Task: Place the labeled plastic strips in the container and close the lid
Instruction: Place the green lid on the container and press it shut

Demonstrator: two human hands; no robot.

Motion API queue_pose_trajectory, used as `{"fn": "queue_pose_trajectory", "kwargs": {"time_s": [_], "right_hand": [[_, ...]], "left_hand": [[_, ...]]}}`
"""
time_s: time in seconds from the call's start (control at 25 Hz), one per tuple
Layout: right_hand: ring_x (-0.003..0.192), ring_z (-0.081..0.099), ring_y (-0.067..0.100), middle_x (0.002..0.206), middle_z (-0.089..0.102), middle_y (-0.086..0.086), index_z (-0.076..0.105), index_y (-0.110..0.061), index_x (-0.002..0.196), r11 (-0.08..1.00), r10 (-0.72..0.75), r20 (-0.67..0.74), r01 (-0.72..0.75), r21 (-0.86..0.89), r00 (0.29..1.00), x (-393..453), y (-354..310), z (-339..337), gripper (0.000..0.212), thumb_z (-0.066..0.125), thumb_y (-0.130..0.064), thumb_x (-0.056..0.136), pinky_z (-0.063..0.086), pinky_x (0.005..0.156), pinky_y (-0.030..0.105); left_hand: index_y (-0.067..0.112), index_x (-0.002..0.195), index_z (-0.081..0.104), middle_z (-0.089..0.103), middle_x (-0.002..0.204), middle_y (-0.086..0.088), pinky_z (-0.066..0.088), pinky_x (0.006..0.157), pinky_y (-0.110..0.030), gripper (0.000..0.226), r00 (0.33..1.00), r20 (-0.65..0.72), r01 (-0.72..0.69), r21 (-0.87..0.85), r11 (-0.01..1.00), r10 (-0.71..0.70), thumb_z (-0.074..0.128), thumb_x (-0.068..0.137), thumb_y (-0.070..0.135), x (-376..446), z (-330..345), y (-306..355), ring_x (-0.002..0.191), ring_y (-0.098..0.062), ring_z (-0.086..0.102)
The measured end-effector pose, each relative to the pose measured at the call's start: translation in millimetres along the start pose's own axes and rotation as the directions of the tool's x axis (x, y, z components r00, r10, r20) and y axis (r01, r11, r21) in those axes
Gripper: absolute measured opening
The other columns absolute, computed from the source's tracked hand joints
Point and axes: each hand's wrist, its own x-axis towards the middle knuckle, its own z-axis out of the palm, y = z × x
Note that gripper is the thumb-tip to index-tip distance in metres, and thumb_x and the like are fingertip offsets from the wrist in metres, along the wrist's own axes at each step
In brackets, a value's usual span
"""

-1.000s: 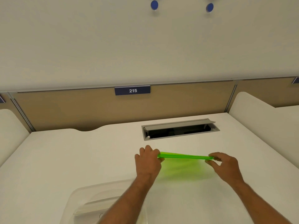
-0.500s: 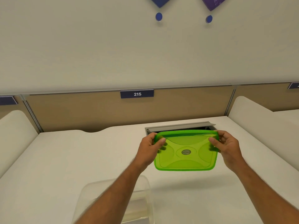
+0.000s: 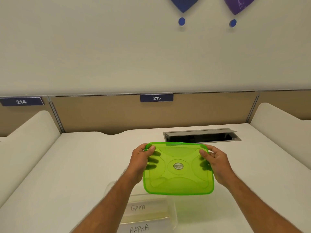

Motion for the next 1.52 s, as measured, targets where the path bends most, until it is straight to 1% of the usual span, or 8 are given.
{"fn": "queue_pose_trajectory", "kwargs": {"time_s": [0.4, 0.6, 0.76, 1.0, 1.16, 1.28, 1.44, 1.52], "right_hand": [[0.056, 0.066, 0.024, 0.074, 0.073, 0.008, 0.067, -0.015, 0.11, 0.986, 0.155, 0.094, -0.16, 0.047, 0.983, -24.3, 31.3, 54.7, 0.045, 0.079, -0.031, 0.069, 0.055, 0.049, 0.032], [0.065, 0.07, 0.025, 0.083, 0.074, 0.01, 0.063, -0.013, 0.116, 0.973, 0.206, 0.165, -0.219, 0.067, 0.965, -35.9, 39.3, 71.1, 0.056, 0.083, -0.022, 0.064, 0.056, 0.054, 0.031], [0.073, 0.072, 0.028, 0.09, 0.075, 0.015, 0.059, -0.006, 0.118, 0.949, 0.228, 0.21, -0.266, 0.171, 0.951, -42.9, 41.8, 84.8, 0.061, 0.081, -0.009, 0.062, 0.06, 0.062, 0.033], [0.082, 0.073, 0.032, 0.101, 0.075, 0.017, 0.057, -0.014, 0.122, 0.941, 0.256, 0.265, -0.302, 0.15, 0.93, -60.0, 41.7, 115.6, 0.067, 0.081, -0.006, 0.061, 0.06, 0.064, 0.037], [0.082, 0.071, 0.031, 0.101, 0.073, 0.013, 0.06, -0.022, 0.119, 0.938, 0.252, 0.292, -0.307, 0.161, 0.923, -67.4, 43.1, 125.5, 0.064, 0.081, -0.002, 0.062, 0.059, 0.063, 0.039], [0.075, 0.069, 0.028, 0.095, 0.075, 0.011, 0.063, -0.027, 0.115, 0.935, 0.263, 0.316, -0.322, 0.149, 0.911, -66.7, 41.0, 120.5, 0.057, 0.075, 0.003, 0.068, 0.058, 0.06, 0.036], [0.071, 0.069, 0.021, 0.089, 0.075, 0.008, 0.067, -0.02, 0.115, 0.932, 0.289, 0.316, -0.34, 0.123, 0.904, -60.4, 38.0, 103.6, 0.054, 0.075, 0.0, 0.066, 0.056, 0.055, 0.03], [0.067, 0.07, 0.017, 0.083, 0.075, 0.007, 0.068, -0.013, 0.115, 0.927, 0.305, 0.285, -0.352, 0.131, 0.909, -55.7, 37.6, 95.5, 0.05, 0.073, 0.0, 0.067, 0.056, 0.055, 0.028]], "left_hand": [[0.012, 0.101, 0.066, 0.078, 0.084, -0.005, 0.053, 0.05, -0.029, 0.015, 0.988, -0.114, 0.104, -0.045, 0.994, -0.108, 0.056, 0.099, 0.024, -24.4, -62.3, -13.9, 0.059, -0.017, 0.067], [0.013, 0.101, 0.066, 0.078, 0.081, -0.002, 0.056, 0.053, -0.031, 0.011, 0.958, -0.256, 0.066, -0.253, 0.965, -0.132, 0.057, 0.099, 0.02, -32.3, -77.5, -22.0, 0.067, -0.022, 0.069], [0.002, 0.101, 0.066, 0.075, 0.085, -0.012, 0.059, 0.053, -0.032, 0.01, 0.938, -0.302, 0.017, -0.447, 0.894, -0.168, 0.064, 0.092, 0.004, -42.8, -77.2, -30.4, 0.064, -0.025, 0.071], [-0.006, 0.117, 0.053, 0.063, 0.107, -0.022, 0.062, 0.058, -0.034, 0.049, 0.953, -0.234, 0.012, -0.611, 0.792, -0.194, 0.061, 0.074, -0.026, -60.0, -52.4, -41.5, 0.076, -0.033, 0.073], [-0.006, 0.125, 0.048, 0.062, 0.12, -0.029, 0.062, 0.061, -0.035, 0.064, 0.958, -0.205, 0.042, -0.587, 0.809, -0.199, 0.061, 0.068, -0.031, -67.1, -43.5, -46.8, 0.083, -0.035, 0.073], [-0.002, 0.125, 0.052, 0.07, 0.108, -0.023, 0.062, 0.063, -0.038, 0.065, 0.967, -0.177, 0.063, -0.528, 0.847, -0.182, 0.071, 0.066, -0.021, -71.0, -50.9, -45.9, 0.08, -0.033, 0.073], [0.003, 0.111, 0.063, 0.067, 0.09, -0.012, 0.06, 0.058, -0.035, 0.039, 0.963, -0.182, 0.068, -0.55, 0.832, -0.2, 0.074, 0.081, 0.026, -66.1, -79.6, -34.0, 0.07, -0.026, 0.07], [0.007, 0.104, 0.065, 0.067, 0.087, -0.009, 0.059, 0.059, -0.034, 0.041, 0.949, -0.231, 0.05, -0.562, 0.826, -0.215, 0.068, 0.087, 0.043, -62.6, -95.8, -28.2, 0.071, -0.024, 0.068]]}}
